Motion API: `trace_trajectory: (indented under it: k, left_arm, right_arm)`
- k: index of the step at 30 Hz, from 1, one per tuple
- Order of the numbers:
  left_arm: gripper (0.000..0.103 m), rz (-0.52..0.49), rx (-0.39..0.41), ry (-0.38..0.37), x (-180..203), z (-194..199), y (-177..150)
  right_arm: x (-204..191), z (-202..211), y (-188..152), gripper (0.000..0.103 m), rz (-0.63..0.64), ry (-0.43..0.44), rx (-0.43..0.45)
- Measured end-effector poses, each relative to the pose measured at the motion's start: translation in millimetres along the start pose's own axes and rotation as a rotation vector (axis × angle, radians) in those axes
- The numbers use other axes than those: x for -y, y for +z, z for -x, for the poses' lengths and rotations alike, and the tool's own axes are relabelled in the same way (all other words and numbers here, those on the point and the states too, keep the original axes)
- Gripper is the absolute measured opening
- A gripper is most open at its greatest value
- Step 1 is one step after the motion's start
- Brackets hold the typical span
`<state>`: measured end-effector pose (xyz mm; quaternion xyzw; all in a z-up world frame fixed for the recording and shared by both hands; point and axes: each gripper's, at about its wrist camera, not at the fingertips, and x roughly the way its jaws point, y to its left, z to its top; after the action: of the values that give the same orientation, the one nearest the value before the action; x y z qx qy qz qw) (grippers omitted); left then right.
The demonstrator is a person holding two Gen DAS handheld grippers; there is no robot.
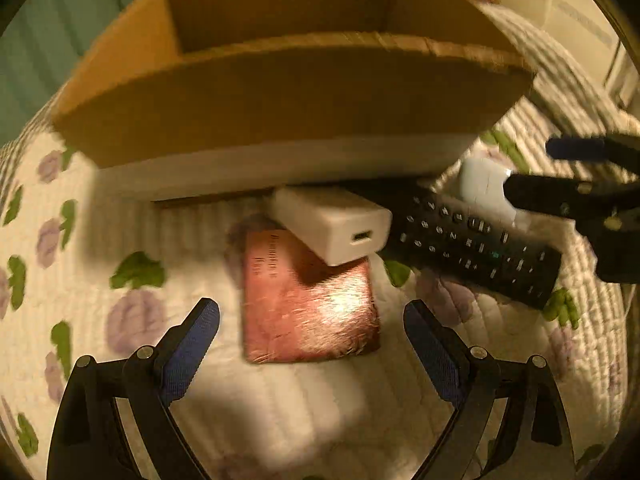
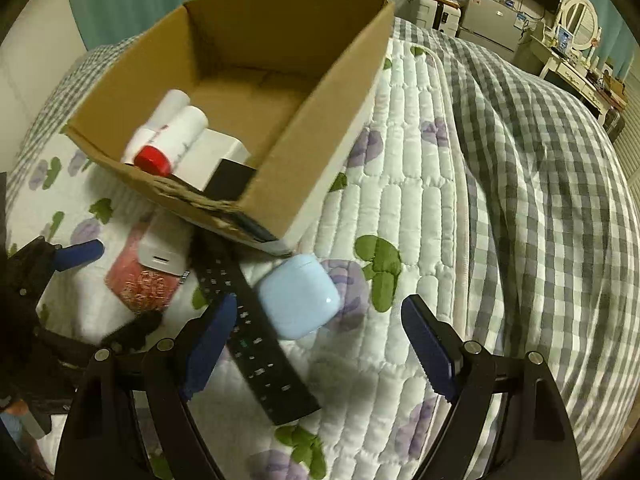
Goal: Organize rigid objects
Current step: 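Grasp the pink rose-patterned card case with the left gripper, then grasp the black remote control with the right gripper while the left holds the card case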
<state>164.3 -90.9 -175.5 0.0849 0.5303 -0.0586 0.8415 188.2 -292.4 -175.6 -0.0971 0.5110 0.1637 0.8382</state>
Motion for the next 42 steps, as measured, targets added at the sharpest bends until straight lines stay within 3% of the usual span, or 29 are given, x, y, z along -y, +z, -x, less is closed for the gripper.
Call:
trace_trajectory:
  k: [2,6,16,18,20,21,23,24,27,33,39,42]
  left_arm:
    - [0.093,-0.015,-0.025,0.021,5,-11,3]
    - [0.071,-0.027,-0.018,0.051,9,-11,2]
    - [0.070,0.081,0.047,-0.040,-20,32,-23]
    - [0.069,0.096,0.058,-0.039,-23,41,-30]
    - [0.027,0.111,0.059,-0.065,-29,48,-39]
    - [0.023,0.135,0.048,-0.052,-34,50,-44]
    - [0.022,0.137,0.047,-0.063,-39,51,-53]
    - [0.022,0.137,0.041,-0.067,-40,51,-53]
    - [0.022,0.128,0.038,-0.083,-42,48,-54]
    - [0.022,0.128,0.018,-0.101,-39,27,-41]
    - [0.026,0.154,0.012,-0.144,-60,14,-33]
    - [0.036,0.180,0.010,-0.196,-74,13,-32]
  right_arm:
    - [4,-4,0,0.085,-0.007,0.001,-0.005]
    - [6,-7,-4,0.084,-0.011,0.007,-0.016]
    - [-21,-13,-17,0.083,0.082,0.071,-0.075]
    - [-29,-22,-23,0.077,0.098,0.086,-0.114]
    - [-36,-29,-27,0.070,0.110,0.091,-0.146]
    - [-41,-31,-29,0.066,0.125,0.089,-0.155]
    - [-51,-30,-34,0.057,0.167,0.066,-0.158]
    - [-54,-29,-35,0.043,0.179,0.062,-0.161]
    - [-66,-27,-40,0.034,0.196,0.089,-0.182]
    - [-92,-30,-44,0.033,0.209,0.130,-0.186]
    - [-105,-49,-21,0.037,0.164,0.147,-0.171]
    - [-97,-60,-5,0.037,0.070,0.188,-0.155]
